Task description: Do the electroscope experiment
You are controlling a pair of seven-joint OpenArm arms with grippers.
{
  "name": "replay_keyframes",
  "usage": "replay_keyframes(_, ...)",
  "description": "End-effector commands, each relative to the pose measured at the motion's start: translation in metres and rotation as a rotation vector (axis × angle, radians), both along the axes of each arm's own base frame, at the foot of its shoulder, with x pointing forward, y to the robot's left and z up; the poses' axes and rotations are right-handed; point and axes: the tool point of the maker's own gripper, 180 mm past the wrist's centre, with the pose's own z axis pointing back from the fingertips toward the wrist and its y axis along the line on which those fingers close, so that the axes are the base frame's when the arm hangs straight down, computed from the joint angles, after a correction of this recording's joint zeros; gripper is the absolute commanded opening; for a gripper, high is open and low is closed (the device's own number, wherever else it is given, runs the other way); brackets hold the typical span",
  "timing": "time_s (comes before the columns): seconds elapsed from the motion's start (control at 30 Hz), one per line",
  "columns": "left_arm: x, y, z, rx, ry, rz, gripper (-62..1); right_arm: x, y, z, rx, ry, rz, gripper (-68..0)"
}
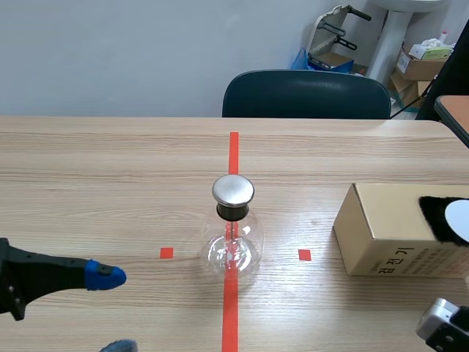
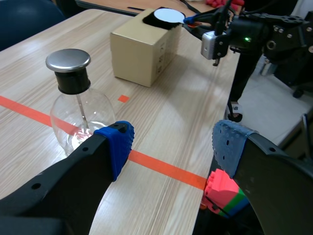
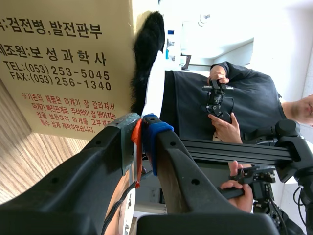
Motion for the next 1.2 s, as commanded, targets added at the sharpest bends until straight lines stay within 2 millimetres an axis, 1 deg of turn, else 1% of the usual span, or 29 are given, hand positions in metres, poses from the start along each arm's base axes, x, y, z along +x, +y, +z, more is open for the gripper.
replay_keyframes(0.0, 0.002, -0.01, 0.009, -0.044, -0.008, 0.006, -29.8, 0.003, -0.006, 0.015, -0.043, -0.063, -0.007, -66.5)
replay_keyframes(0.07, 0.004, -0.014, 0.005, -0.034, -0.001, 0.022, -36.2, 0.003, -0.006, 0.016, -0.046, -0.064, -0.005, -66.5)
replay_keyframes(0.13, 0.009, -0.016, 0.0, -0.014, -0.011, 0.053, -37.6, 0.005, -0.007, 0.02, -0.051, -0.075, -0.006, -66.5)
replay_keyframes(0.17, 0.011, -0.018, -0.001, -0.01, -0.019, 0.065, -37.7, 0.006, -0.007, 0.024, -0.055, -0.085, -0.007, -66.5)
replay_keyframes(0.27, 0.015, -0.023, -0.003, 0.002, -0.033, 0.081, -40.4, 0.011, -0.008, 0.039, -0.071, -0.124, -0.016, -66.5)
replay_keyframes(0.43, 0.029, -0.032, -0.004, 0.016, -0.067, 0.123, -40.4, 0.018, -0.007, 0.067, -0.089, -0.201, -0.019, -66.5)
replay_keyframes(0.5, 0.034, -0.035, -0.007, 0.033, -0.088, 0.127, -40.4, 0.022, -0.005, 0.078, -0.09, -0.231, -0.026, -66.5)
replay_keyframes(0.63, 0.05, -0.035, -0.027, 0.076, -0.091, 0.17, -40.4, 0.032, 0.001, 0.098, -0.079, -0.293, -0.033, -66.5)
replay_keyframes(0.77, 0.067, -0.032, -0.055, 0.113, -0.065, 0.232, -40.4, 0.04, 0.012, 0.116, -0.061, -0.348, -0.027, -66.5)
replay_keyframes(0.9, 0.077, -0.03, -0.075, 0.148, -0.064, 0.262, -40.4, 0.047, 0.026, 0.128, -0.033, -0.388, -0.015, -66.5)
replay_keyframes(1.0, 0.084, -0.027, -0.083, 0.161, -0.067, 0.278, -40.4, 0.051, 0.039, 0.13, -0.03, -0.394, 0.001, -66.5)
replay_keyframes(1.17, 0.097, -0.029, -0.086, 0.149, -0.074, 0.303, -40.4, 0.055, 0.062, 0.125, -0.022, -0.38, 0.044, -66.5)
